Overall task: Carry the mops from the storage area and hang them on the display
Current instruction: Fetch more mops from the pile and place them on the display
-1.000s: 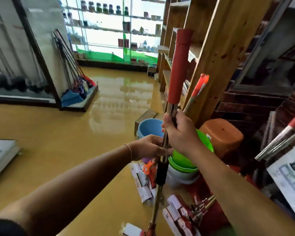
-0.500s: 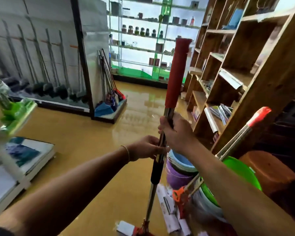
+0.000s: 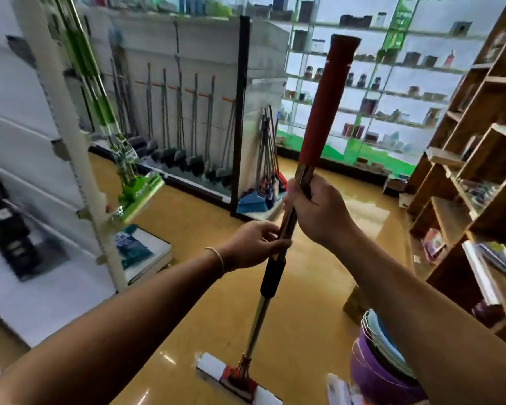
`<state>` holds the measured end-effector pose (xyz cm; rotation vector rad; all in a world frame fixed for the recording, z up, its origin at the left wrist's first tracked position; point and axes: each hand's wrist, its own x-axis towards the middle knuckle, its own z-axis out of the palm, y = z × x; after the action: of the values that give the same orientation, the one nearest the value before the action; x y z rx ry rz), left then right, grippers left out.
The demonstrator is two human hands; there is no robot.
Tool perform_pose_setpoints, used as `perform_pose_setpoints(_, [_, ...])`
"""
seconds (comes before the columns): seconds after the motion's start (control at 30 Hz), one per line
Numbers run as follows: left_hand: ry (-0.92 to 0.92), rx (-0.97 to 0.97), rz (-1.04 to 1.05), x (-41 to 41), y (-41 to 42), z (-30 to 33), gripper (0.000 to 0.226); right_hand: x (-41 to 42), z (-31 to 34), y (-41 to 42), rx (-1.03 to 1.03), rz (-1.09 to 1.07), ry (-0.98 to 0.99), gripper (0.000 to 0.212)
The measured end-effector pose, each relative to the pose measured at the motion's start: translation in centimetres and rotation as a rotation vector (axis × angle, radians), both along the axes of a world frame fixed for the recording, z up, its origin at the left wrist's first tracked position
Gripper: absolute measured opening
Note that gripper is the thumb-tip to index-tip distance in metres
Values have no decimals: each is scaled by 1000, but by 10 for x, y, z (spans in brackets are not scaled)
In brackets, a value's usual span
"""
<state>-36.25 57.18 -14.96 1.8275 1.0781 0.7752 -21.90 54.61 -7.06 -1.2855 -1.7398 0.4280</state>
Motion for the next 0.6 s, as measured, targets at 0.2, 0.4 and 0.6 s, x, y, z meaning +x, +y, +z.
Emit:
perform_pose_setpoints(0.2, [-99,61,102,-34,70,0,21,-36,-10,94,27,85,-49,28])
perform_pose_setpoints(0.4, [-159,33,187,-48,163,2,18,-50,-8,200,-34,177,24,25])
perform_pose_setpoints(0.6, [-195,-34,216,-59,242,9,12,-56,-3,292,-71,235,20,29])
